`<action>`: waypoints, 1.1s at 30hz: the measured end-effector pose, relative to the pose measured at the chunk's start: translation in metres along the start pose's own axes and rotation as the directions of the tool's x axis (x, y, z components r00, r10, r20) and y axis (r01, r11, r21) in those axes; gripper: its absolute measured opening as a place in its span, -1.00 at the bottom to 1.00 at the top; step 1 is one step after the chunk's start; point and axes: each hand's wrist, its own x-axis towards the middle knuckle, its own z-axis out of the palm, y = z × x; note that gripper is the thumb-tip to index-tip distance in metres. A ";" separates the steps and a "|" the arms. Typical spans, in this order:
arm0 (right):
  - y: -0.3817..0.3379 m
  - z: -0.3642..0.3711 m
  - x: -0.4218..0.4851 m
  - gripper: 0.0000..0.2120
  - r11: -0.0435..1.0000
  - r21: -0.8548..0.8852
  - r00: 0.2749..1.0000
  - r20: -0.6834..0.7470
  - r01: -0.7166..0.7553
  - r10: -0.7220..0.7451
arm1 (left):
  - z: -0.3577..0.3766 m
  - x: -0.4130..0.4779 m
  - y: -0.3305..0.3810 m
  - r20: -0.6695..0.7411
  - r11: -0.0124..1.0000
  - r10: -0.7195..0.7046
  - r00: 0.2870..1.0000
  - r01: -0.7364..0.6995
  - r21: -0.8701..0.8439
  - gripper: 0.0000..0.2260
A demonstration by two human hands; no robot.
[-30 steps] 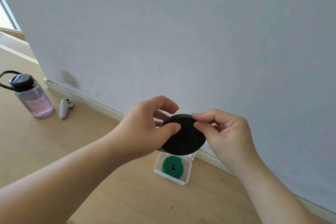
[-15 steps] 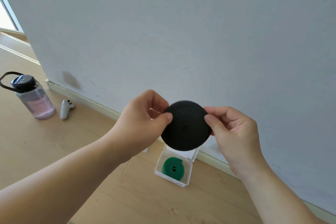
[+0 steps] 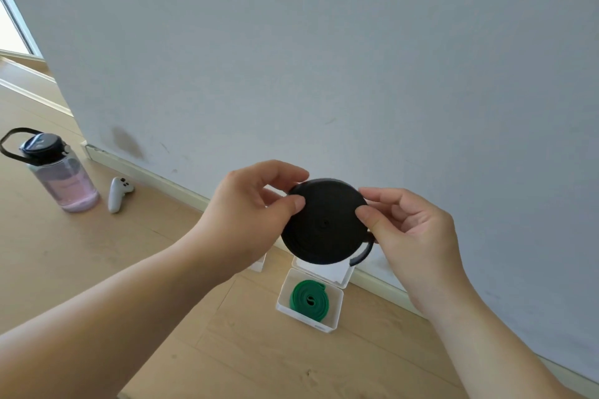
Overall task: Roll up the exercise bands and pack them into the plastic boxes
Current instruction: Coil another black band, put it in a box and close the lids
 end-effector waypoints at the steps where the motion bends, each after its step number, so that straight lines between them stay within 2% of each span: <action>1: 0.000 0.000 0.001 -0.76 1.000 0.015 1.000 -0.013 -0.010 0.010 | -0.001 0.000 -0.001 -0.004 0.999 -0.027 1.000 0.027 -0.043 -0.77; 4: 0.002 0.002 0.000 -0.77 0.999 -0.047 1.000 -0.025 0.015 -0.017 | 0.000 -0.001 -0.005 0.074 0.996 -0.071 0.995 0.075 -0.043 -0.82; 7: 0.006 0.005 -0.003 -0.75 0.986 -0.158 0.998 0.043 0.059 -0.052 | 0.003 -0.004 -0.009 0.156 0.990 -0.002 0.988 -0.020 0.139 -0.78; 9: 0.005 0.010 -0.007 -0.74 0.972 -0.211 0.992 0.100 0.102 -0.082 | 0.004 -0.006 -0.010 0.203 0.976 0.032 0.979 -0.074 0.203 -0.69; 11: 0.006 0.013 -0.006 -0.78 0.976 -0.197 0.993 0.091 0.091 -0.074 | 0.006 -0.006 -0.013 0.208 0.969 0.037 0.977 -0.087 0.232 -0.68; 14: 0.009 0.012 0.002 -0.88 0.995 -0.098 1.000 0.002 -0.002 0.003 | 0.004 -0.002 -0.015 0.129 0.993 -0.013 0.992 -0.002 0.118 -0.71; 17: 0.011 0.013 0.009 -0.79 0.998 -0.040 0.999 0.011 -0.051 0.051 | -0.001 -0.001 -0.011 0.069 0.994 -0.102 0.992 0.103 -0.021 -0.75; 19: 0.013 0.020 0.009 -0.78 0.998 -0.032 0.998 0.030 -0.058 0.059 | -0.006 0.000 -0.012 0.046 0.992 -0.125 0.991 0.126 -0.028 -0.75; 24: 0.017 0.048 0.022 -0.89 0.997 -0.010 0.996 -0.038 -0.075 0.074 | -0.021 0.006 -0.020 0.000 0.961 -0.254 0.967 0.252 -0.114 -0.80; 28: 0.027 0.080 0.037 -0.80 0.994 -0.012 0.993 0.046 -0.111 0.111 | -0.036 0.016 -0.030 0.054 0.915 -0.352 0.934 0.356 -0.191 -0.83; 33: 0.048 0.126 0.071 -0.76 0.986 -0.042 0.978 0.130 -0.158 0.163 | -0.063 0.047 -0.068 0.054 0.894 -0.428 0.902 0.431 -0.118 -0.81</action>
